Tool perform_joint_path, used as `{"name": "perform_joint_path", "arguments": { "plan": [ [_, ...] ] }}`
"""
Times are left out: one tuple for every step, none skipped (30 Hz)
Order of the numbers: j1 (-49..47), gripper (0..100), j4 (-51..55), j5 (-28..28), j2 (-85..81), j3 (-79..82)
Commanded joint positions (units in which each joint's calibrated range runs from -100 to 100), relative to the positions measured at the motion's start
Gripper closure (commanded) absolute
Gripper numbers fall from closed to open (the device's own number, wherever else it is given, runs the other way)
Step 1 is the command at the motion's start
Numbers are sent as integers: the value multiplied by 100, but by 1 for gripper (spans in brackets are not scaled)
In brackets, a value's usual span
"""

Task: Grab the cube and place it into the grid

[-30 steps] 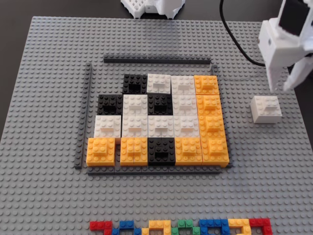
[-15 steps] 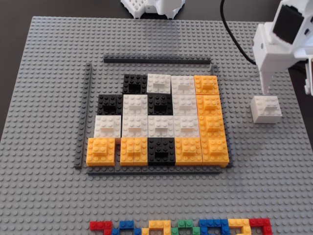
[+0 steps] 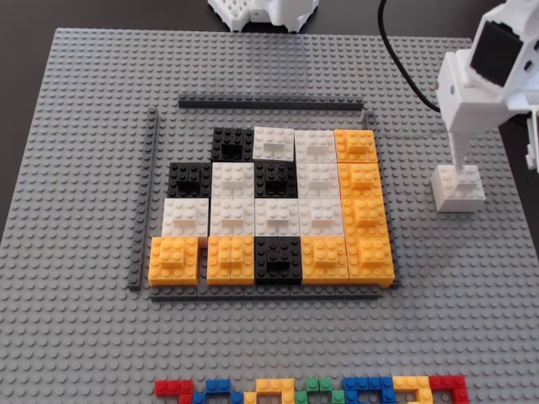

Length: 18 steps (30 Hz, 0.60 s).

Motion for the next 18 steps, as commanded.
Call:
{"name": "perform_joint_path", "arguments": {
  "plan": [
    [81, 72, -7, 29, -133, -135],
    [96, 72, -7, 34, -141, -144],
    [110, 72, -3, 44, -150, -144],
    [118, 72, 2, 54, -158, -171],
    [125, 72, 12, 59, -158, -180],
    [125, 72, 22, 63, -167, -198],
    [133, 72, 27, 78, -167, -208],
    [133, 72, 32, 83, -167, -208],
    [133, 72, 32, 88, -167, -217],
    [133, 72, 32, 93, -167, -208],
    [125, 73, 27, 93, -158, -189],
    [118, 73, 12, 93, -141, -180],
    [110, 73, 2, 88, -133, -162],
    [103, 73, -3, 83, -115, -153],
    [96, 73, -7, 78, -98, -153],
    [88, 73, -17, 73, -72, -144],
    [81, 73, -22, 73, -47, -144],
    [81, 73, -32, 68, -29, -144]
  ]
}}
